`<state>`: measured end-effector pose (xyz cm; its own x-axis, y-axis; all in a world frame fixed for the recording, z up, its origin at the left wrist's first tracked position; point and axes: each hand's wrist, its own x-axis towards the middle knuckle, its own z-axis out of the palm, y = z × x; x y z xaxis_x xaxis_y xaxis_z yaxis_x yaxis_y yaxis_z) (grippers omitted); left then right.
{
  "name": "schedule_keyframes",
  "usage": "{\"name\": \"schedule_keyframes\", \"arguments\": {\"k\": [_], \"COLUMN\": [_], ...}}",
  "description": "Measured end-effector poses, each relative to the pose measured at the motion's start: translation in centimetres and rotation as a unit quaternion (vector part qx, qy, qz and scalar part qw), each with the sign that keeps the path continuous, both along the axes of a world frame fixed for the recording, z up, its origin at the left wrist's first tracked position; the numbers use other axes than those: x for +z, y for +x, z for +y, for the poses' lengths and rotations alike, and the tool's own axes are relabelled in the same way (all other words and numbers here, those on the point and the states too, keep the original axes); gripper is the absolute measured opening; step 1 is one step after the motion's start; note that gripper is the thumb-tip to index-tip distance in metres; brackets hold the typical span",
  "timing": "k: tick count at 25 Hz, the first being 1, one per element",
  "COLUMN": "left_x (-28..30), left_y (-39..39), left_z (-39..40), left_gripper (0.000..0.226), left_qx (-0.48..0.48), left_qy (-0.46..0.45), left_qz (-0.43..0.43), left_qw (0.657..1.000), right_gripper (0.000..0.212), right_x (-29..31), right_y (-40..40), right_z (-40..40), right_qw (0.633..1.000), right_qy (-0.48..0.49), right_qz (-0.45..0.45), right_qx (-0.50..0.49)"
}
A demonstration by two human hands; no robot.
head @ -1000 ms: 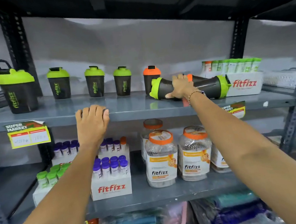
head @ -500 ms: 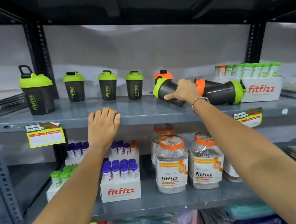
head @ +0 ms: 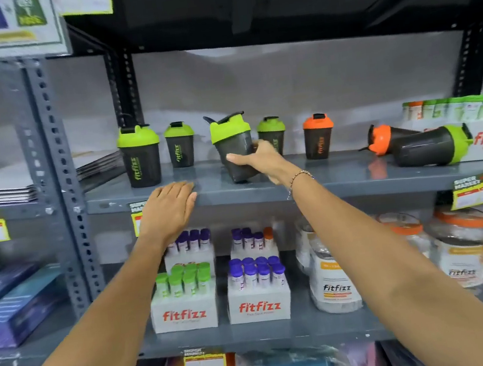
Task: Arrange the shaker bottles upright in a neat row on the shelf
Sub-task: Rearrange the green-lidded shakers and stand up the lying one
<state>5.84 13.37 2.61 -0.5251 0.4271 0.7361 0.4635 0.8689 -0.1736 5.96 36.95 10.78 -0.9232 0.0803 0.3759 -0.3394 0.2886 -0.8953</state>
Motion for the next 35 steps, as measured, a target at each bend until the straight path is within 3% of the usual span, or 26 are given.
{"name": "schedule_keyframes", "arguments": {"k": [2, 6, 8, 12, 18, 24, 32, 35], "left_x": [-0.2, -0.7, -0.9, -1.5, -2.2, -2.6, -2.7, -2.6], "left_y": [-0.6, -1.8, -2.5, -3.3, -4.6, -5.2, -5.0, -4.7], "left_z": [-2.3, -5.4, -6.1, -5.8, -5.8, -5.8, -5.6, -5.7], "left_gripper": [0.053, 0.050, 0.048, 0.044, 0.042, 0.040, 0.038, 0.039], "left_qx": [-0.004, -0.003, -0.011, -0.031, -0.053, -0.048, -0.044, -0.047], "left_qy": [0.006, 0.026, 0.039, 0.071, 0.113, 0.113, 0.123, 0.121], "left_qz": [0.003, 0.023, 0.032, 0.076, 0.153, 0.178, 0.170, 0.162], "left_qw": [1.000, 0.999, 0.999, 0.994, 0.980, 0.976, 0.977, 0.978], "right_gripper": [0.042, 0.101, 0.112, 0.115, 0.095, 0.116, 0.115, 0.110], "right_x": [-0.4, -0.9, -1.1, -1.0, -1.5, -1.6, -1.5, -1.3], "right_y": [-1.2, -2.8, -3.9, -5.0, -6.3, -6.2, -5.8, -5.6], "right_z": [-2.5, -6.1, -7.2, -7.9, -6.8, -7.4, -7.7, -7.6], "right_qw": [1.000, 0.998, 0.999, 0.998, 0.995, 0.998, 0.994, 0.995], "right_qy": [-0.008, 0.000, -0.002, 0.004, -0.076, -0.001, 0.063, 0.036], "right_qz": [-0.020, -0.057, -0.045, -0.055, -0.060, -0.055, -0.066, -0.076], "right_qx": [0.005, -0.018, -0.025, -0.020, 0.032, -0.018, -0.065, -0.051]}}
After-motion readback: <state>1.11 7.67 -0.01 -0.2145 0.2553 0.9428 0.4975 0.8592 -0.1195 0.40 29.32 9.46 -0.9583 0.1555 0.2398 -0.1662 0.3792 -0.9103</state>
